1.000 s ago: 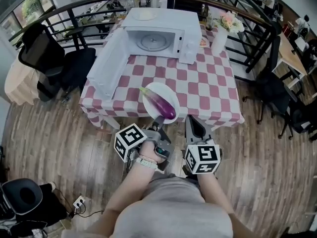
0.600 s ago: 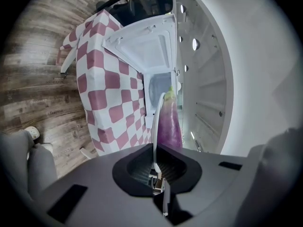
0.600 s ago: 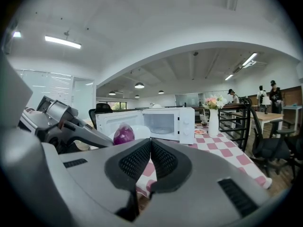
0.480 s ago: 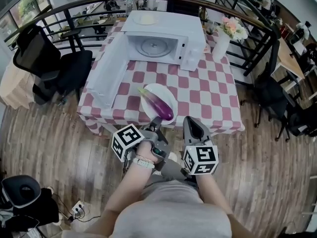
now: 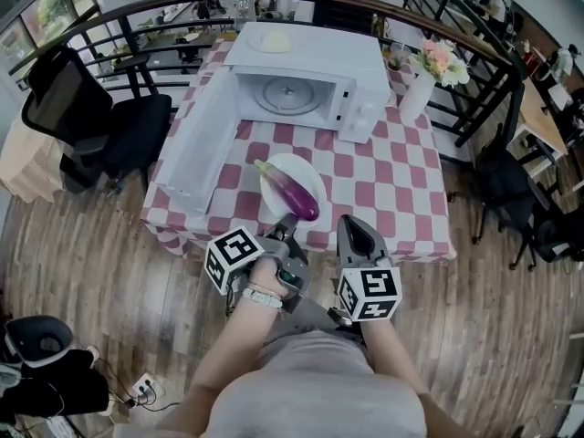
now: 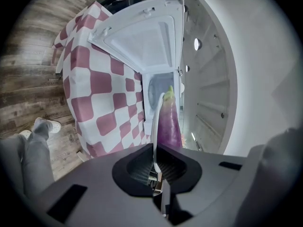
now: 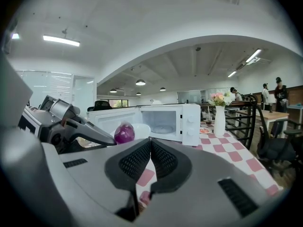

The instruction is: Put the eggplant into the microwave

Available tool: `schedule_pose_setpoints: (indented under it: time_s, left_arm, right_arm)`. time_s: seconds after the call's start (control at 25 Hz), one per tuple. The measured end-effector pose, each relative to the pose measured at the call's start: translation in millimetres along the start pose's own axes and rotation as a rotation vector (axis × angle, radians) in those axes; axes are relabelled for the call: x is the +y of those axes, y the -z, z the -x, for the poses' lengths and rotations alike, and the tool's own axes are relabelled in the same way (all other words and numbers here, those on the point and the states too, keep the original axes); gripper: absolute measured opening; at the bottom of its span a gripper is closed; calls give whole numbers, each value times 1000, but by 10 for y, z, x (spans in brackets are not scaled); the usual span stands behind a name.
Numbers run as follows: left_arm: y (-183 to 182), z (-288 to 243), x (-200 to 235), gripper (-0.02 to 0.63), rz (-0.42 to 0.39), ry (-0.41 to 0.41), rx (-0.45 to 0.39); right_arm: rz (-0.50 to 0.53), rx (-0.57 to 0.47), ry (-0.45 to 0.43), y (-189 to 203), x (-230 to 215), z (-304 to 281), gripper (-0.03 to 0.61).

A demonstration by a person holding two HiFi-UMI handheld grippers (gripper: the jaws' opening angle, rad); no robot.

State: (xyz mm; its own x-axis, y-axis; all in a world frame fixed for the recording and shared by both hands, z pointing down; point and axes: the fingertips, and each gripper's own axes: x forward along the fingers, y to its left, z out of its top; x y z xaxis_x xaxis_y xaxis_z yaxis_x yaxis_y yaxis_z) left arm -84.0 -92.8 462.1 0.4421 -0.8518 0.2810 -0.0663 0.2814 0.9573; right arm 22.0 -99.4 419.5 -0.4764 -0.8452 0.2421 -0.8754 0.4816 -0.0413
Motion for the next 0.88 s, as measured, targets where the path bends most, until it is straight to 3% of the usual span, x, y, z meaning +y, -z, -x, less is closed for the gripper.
schedule_pose_setpoints:
  time_s: [0.88]
  left_arm:
    - [-1073, -1209, -225, 18, -67, -47, -8]
  right_arm:
    - [-31, -14, -38, -386, -415, -1477, 26]
